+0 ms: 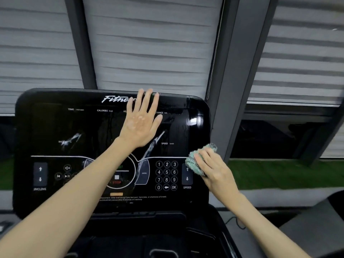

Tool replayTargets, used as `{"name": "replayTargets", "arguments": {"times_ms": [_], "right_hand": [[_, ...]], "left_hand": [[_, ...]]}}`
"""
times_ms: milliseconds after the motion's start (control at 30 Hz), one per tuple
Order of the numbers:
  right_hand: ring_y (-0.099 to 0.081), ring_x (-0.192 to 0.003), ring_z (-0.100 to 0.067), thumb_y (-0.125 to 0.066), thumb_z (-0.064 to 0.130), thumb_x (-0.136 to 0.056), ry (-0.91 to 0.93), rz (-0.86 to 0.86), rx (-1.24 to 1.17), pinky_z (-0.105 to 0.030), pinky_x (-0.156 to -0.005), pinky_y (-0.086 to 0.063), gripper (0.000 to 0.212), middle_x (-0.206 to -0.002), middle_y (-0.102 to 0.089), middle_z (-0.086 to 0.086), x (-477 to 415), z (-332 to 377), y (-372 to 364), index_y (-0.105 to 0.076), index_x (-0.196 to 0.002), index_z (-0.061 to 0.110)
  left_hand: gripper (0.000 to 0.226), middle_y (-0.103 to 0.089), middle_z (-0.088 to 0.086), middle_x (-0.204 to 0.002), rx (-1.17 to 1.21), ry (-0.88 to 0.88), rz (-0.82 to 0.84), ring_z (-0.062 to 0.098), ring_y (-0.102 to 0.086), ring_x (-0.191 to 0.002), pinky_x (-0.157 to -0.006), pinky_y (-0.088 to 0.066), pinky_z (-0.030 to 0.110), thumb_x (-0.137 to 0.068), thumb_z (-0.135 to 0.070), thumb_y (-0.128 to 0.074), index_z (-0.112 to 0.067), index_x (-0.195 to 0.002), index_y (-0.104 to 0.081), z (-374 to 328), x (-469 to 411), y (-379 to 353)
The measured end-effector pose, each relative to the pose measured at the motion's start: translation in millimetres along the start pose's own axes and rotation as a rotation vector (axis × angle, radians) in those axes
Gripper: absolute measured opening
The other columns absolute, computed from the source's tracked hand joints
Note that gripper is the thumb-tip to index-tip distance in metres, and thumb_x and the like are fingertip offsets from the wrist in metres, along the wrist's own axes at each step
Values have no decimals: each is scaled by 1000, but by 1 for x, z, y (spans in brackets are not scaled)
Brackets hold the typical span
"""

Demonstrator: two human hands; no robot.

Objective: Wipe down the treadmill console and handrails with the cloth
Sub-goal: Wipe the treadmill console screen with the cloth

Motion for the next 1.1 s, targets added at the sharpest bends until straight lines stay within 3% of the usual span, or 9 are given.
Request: {"name": "replayTargets", "arguments": {"times_ms": [100,167,300,400,600,767,933,1033,1100], "right_hand": [[-40,-133,-39,-66,-14,-66,-60,-51,42,-47,-114,-30,59,-137,-51,-22,-41,-15,16,-60,-124,-1],[-41,-132,-40,-70,-14,-64,-106,-76,25,-48,-109,-36,61,-138,-49,-23,-76,-28,28,-60,-123,-1],[-52,-122,-40,-73,-14,-63,-94,-100,27,-46,-76,-59,59,-126,-58,-21,-128,-39,51,-60,-119,-2],[-60,-116,-34,-73,-14,-62,-133,-153,29,-41,-62,-60,59,-122,-63,-18,-121,-31,53,-62,-119,-2],[-57,-121,-32,-68,-21,-58,-91,-157,-11,-36,-91,-54,64,-126,-62,-19,1,9,10,-64,-119,-5],[-56,-122,-31,-27,-7,-96,70,7,36,-41,-90,-54,46,-122,-66,-13,96,50,-23,-69,-114,0],[-49,-127,-37,-24,-2,-99,95,-76,57,-50,-97,-48,45,-127,-61,-19,45,31,-5,-67,-114,-5],[-49,-127,-39,-47,-18,-78,-2,-157,82,-47,-101,-46,43,-130,-58,-22,-29,0,18,-64,-115,-6],[-52,-123,-36,-59,-17,-67,-78,-148,106,-43,-92,-53,53,-128,-59,-19,-82,-20,35,-62,-118,-3]], "left_hand": [[64,-16,19,-160,-5,13,13,38,-13,-147,-114,-19,55,-100,-42,-23,-6,-153,-20,-3,5,-2],[64,-14,19,-160,15,24,10,37,-12,-148,-116,-18,53,-100,-42,-23,-7,-153,-19,-4,7,-2],[59,-17,16,-160,24,24,-4,34,-14,-148,-115,-21,52,-100,-37,-26,-9,-153,-21,0,7,1],[58,-18,15,-160,34,19,-16,33,-14,-148,-115,-21,52,-100,-34,-29,-10,-153,-22,2,6,0],[58,-16,15,-160,27,42,-30,34,-13,-148,-116,-17,53,-100,-32,-28,-10,-153,-20,-1,8,-4],[59,-14,16,-161,18,48,-34,34,-11,-148,-116,-16,53,-100,-33,-25,-10,-154,-18,-2,8,-4],[60,-13,16,-161,20,41,-24,34,-11,-148,-116,-17,54,-99,-33,-26,-10,-154,-17,-2,8,-4],[60,-13,16,-161,18,37,-17,34,-11,-148,-116,-17,53,-99,-34,-26,-10,-154,-18,-1,8,-5],[60,-14,15,-161,30,34,-17,34,-11,-148,-116,-17,53,-99,-34,-27,-10,-154,-18,-1,7,-4]]}}
Point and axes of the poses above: each hand's wrist, its own x-axis away from the middle knuckle, its own y-axis out of the back of the hand, z = x × y, the point moved 7 cm from there along -x, towards the middle knuckle
